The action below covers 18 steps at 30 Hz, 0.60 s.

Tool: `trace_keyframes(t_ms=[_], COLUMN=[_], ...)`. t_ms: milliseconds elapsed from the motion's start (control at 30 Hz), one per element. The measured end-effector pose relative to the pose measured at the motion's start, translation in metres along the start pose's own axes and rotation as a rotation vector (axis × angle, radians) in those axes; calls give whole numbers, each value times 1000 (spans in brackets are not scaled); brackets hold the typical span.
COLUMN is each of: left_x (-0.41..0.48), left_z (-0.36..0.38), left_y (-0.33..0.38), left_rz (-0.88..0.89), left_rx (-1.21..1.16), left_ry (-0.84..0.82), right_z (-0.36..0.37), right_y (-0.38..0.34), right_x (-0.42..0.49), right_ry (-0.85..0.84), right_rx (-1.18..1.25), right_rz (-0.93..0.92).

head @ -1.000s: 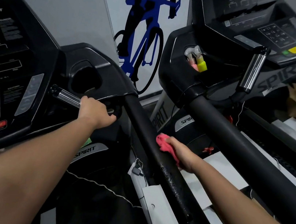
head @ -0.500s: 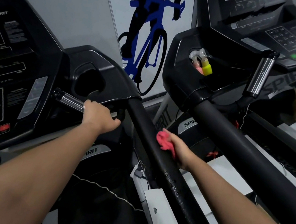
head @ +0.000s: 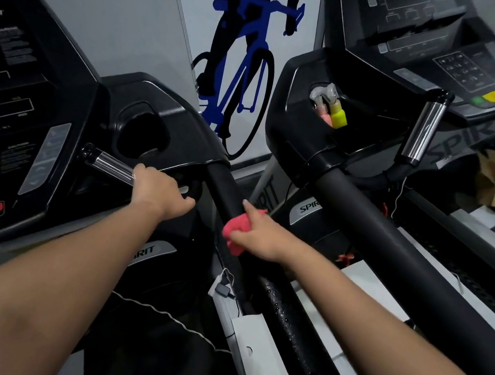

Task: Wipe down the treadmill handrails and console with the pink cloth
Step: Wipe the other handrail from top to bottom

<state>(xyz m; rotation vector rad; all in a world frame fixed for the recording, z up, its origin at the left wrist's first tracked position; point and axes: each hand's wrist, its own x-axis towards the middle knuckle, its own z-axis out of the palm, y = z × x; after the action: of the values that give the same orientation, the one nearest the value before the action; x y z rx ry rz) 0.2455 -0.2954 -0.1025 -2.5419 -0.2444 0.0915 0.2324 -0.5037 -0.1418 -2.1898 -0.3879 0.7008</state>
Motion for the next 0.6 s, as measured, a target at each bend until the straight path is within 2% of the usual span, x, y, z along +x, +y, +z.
trace_keyframes(t_ms=[67,133,200,300,367,467,533,600], left_x=[1,0,-1,-3,-3,-2,-2,-2], left_z=[0,1,2,2,2,2,2,2], left_y=[0,0,-1,-3,-4,-5,-5,-5], left_rz=[-3,0,14,31,37,43,49,51], left_rx=[5,6,3,2,0,3,5,7], left_ry=[-2,6,21,42,39,25,18,12], right_z=[18,42,67,93,103,110,103,89], right_y=[-11,-26,-28,-22,-15,1,6,6], right_x=[0,-8,-7,-4,-13,-32,-45,-52], right_ry=[146,283,358,331,263,214,256,218], right_rx=[-512,-837,-995,-1213,-1268,-1269,-1188,-1022], right_rz=[42,13,13,147,213,218,169,68])
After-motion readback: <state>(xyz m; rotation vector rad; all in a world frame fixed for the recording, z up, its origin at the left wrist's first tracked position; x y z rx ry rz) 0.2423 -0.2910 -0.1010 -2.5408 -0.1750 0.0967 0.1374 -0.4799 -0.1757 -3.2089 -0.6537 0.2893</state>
